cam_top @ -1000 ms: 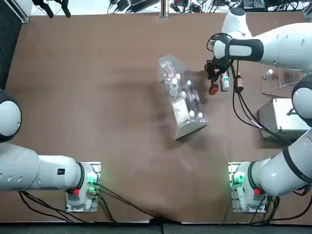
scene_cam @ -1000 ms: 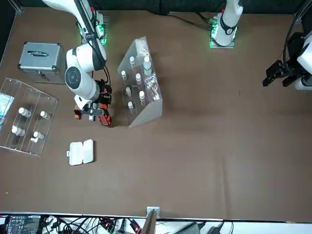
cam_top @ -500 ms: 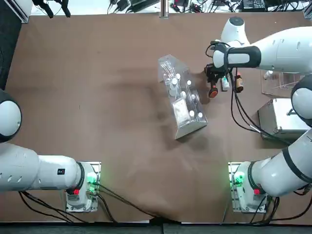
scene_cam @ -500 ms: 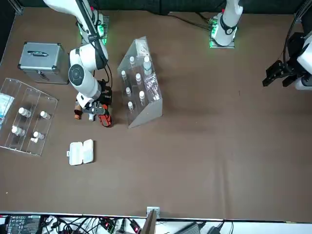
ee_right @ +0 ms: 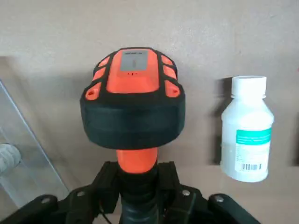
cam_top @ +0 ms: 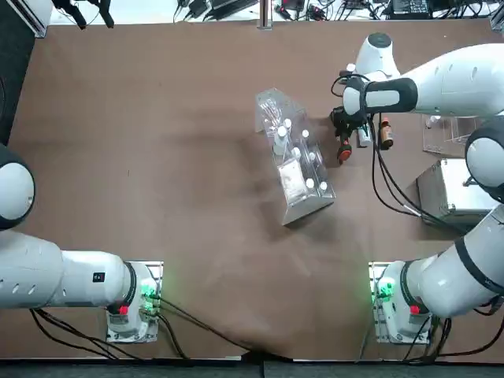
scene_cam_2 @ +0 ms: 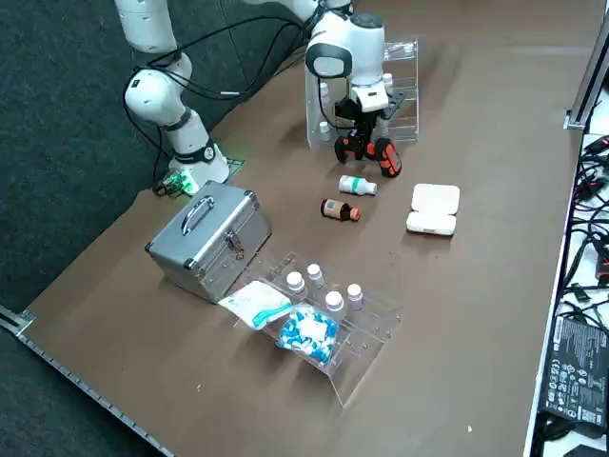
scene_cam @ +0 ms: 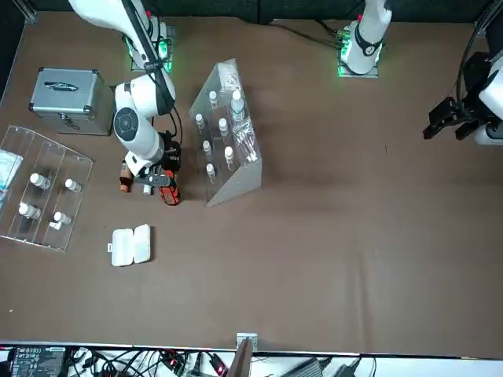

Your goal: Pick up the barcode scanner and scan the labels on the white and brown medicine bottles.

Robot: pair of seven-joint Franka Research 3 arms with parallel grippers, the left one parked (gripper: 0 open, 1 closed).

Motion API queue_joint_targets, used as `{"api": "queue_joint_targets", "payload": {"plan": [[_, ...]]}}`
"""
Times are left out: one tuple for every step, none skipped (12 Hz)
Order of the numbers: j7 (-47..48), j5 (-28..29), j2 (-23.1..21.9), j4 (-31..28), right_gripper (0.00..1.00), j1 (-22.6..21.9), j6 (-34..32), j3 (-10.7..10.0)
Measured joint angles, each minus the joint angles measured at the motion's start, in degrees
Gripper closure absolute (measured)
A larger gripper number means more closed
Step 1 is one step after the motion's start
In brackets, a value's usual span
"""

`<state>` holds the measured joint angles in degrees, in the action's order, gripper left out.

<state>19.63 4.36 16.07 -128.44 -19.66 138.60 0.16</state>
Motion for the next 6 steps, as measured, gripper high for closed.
{"api": "queue_joint_targets", "payload": {"plan": [[0.2, 0.0, 0.3, 0.0, 0.57, 0.0, 0.2, 0.0], [0.3, 0.0, 0.4, 0.0, 0.57, 0.0, 0.4, 0.0], [0.4, 0.0, 0.5, 0.0, 0.57, 0.0, 0.4, 0.0], [0.4, 0.0, 0.5, 0.0, 0.57, 0.0, 0.4, 0.0], [0.4, 0.0, 0.5, 0.0, 0.57, 0.0, 0.4, 0.0], [0.4, 0.0, 0.5, 0.0, 0.57, 0.0, 0.4, 0.0]]}}
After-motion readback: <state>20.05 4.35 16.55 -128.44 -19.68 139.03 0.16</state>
